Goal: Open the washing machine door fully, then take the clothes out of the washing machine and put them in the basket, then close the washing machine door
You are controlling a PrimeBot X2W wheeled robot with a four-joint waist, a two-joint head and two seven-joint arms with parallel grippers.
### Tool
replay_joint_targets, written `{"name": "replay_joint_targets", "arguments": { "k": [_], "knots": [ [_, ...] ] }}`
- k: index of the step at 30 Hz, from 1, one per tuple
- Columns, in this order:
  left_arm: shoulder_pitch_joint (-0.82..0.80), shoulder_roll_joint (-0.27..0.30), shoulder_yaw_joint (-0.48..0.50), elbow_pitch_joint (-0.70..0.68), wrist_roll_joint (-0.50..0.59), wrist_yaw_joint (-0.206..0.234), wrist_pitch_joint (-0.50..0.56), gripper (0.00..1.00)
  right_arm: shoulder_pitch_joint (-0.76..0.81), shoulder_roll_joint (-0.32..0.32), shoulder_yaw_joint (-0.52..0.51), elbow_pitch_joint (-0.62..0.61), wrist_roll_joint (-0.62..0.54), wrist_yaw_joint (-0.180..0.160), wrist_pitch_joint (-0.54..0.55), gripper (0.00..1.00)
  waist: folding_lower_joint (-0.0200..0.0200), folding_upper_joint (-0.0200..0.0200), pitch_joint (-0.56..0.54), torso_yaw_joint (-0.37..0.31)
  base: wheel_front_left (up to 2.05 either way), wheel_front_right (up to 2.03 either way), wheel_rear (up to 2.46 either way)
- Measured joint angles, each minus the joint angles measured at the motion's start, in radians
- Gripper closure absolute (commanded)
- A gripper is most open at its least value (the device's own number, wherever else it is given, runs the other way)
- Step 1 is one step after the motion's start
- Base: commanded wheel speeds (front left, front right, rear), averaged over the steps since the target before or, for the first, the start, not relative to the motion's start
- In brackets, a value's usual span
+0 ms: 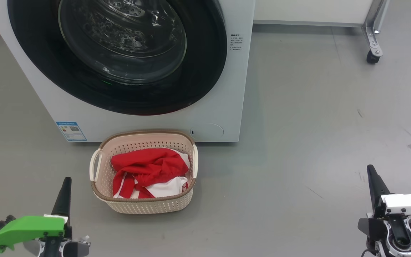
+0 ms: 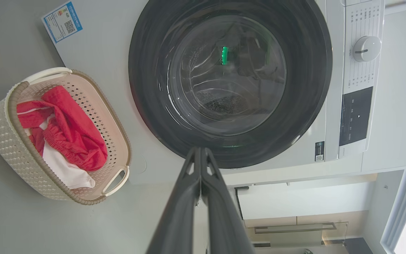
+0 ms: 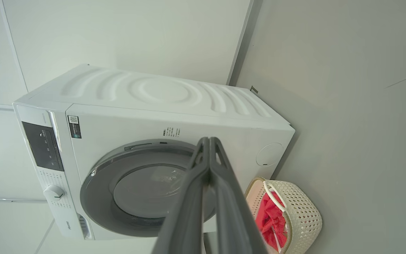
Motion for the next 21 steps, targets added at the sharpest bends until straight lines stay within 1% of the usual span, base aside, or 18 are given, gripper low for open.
{"name": "replay_joint_targets", "arguments": {
  "k": [3, 5, 7, 11, 21],
  "knots": [
    [0.000, 0.000, 0.007, 0.000, -0.040, -0.001, 0.009, 1.00, 0.000, 0.001, -0.005, -0.001, 0.034, 0.000, 0.011, 1.00, 0.0000, 0.0000, -0.004, -0.001, 0.00, 0.00, 0.00],
    [0.000, 0.000, 0.010, 0.000, -0.049, -0.001, 0.013, 1.00, 0.000, 0.001, -0.007, -0.001, 0.047, 0.000, 0.016, 1.00, 0.0001, 0.0000, -0.005, -0.001, 0.00, 0.00, 0.00],
    [0.000, 0.001, 0.014, -0.001, -0.067, -0.009, 0.018, 1.00, 0.000, 0.002, -0.010, -0.001, 0.074, 0.003, 0.022, 1.00, 0.0000, 0.0000, -0.007, -0.002, 0.00, 0.00, 0.00],
    [0.000, 0.002, 0.021, -0.002, -0.116, -0.009, 0.035, 1.00, 0.000, 0.005, -0.018, -0.002, 0.125, 0.008, 0.032, 1.00, 0.0001, 0.0000, -0.011, -0.003, 0.00, 0.00, 0.00],
    [0.000, 0.003, 0.022, -0.002, -0.116, -0.009, 0.035, 1.00, 0.000, 0.005, -0.019, -0.002, 0.125, 0.008, 0.035, 1.00, 0.0000, 0.0000, -0.011, -0.003, 0.00, 0.00, 0.00]
  ]
}}
